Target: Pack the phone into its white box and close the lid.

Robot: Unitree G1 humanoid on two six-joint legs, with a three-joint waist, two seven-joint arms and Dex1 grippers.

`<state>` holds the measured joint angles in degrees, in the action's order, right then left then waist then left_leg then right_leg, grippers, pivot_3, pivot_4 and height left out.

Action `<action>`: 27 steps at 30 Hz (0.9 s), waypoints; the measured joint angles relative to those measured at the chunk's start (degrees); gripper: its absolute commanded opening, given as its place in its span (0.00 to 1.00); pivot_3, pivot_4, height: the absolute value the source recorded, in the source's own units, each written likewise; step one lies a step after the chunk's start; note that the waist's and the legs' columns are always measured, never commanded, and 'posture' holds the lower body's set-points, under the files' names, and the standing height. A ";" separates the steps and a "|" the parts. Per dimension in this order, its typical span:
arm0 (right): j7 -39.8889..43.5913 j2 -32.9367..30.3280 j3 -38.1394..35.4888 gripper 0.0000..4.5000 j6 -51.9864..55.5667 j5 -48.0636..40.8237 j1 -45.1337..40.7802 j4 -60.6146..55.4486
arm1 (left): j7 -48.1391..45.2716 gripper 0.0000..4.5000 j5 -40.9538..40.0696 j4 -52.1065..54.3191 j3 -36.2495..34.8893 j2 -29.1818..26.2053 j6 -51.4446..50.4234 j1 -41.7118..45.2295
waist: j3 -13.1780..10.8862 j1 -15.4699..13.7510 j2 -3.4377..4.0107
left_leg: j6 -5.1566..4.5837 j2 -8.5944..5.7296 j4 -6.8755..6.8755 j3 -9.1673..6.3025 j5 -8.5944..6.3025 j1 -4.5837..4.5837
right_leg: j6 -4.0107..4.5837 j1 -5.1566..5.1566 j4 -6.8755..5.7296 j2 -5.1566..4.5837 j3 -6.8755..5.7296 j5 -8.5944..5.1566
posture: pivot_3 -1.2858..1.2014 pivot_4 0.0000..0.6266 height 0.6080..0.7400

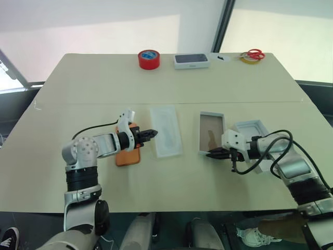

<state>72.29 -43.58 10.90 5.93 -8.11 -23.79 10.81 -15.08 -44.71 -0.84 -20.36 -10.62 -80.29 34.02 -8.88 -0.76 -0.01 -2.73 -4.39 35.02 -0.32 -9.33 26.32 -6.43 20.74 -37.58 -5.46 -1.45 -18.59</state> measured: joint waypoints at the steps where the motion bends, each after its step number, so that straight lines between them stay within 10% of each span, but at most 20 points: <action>1: -0.01 0.23 0.00 0.01 0.37 -0.01 0.00 -0.35 | 0.48 0.00 -0.44 -0.04 -1.16 0.53 -0.38 0.17 | 0.00 0.00 -0.01 | 0.00 0.00 0.00 0.00 0.00 0.00 | 0.00 0.00 0.00 0.00 0.00 0.00 | 0.52 0.24 0.99; 15: -2.55 5.60 3.87 0.01 3.72 -0.49 1.00 -12.01 | 3.13 0.00 -6.58 -1.52 -9.18 4.85 -9.24 7.27 | -0.06 -0.03 -0.10 | 0.11 -0.02 0.00 -0.01 0.06 0.02 | -0.04 0.04 -0.05 0.01 -0.02 0.02 | 0.52 0.24 0.99; 21: -3.13 5.20 3.92 0.55 4.09 -1.02 3.09 -15.23 | 1.17 0.00 -6.38 -1.53 -5.57 3.21 -8.39 6.85 | -0.07 -0.10 -0.12 | 0.11 -0.03 -0.01 -0.01 0.06 0.02 | -0.04 0.04 -0.05 0.00 -0.02 0.02 | 0.52 0.24 0.99; 27: -5.19 -1.60 -3.80 0.55 5.54 -2.32 7.00 -17.41 | -1.11 0.00 -5.73 -3.35 -2.73 2.58 -6.24 6.73 | -0.09 -0.46 -0.15 | 0.11 -0.05 -0.01 -0.01 0.05 0.04 | -0.04 0.04 -0.03 -0.03 -0.02 0.02 | 0.52 0.24 0.99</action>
<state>67.10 -45.18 7.10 11.47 -10.43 -16.79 -6.60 -16.19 -50.44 -4.19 -23.09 -8.04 -86.54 40.75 -8.97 -1.22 -0.16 -2.63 -4.43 35.01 -0.33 -9.28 26.36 -6.48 20.77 -37.61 -5.49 -1.47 -18.57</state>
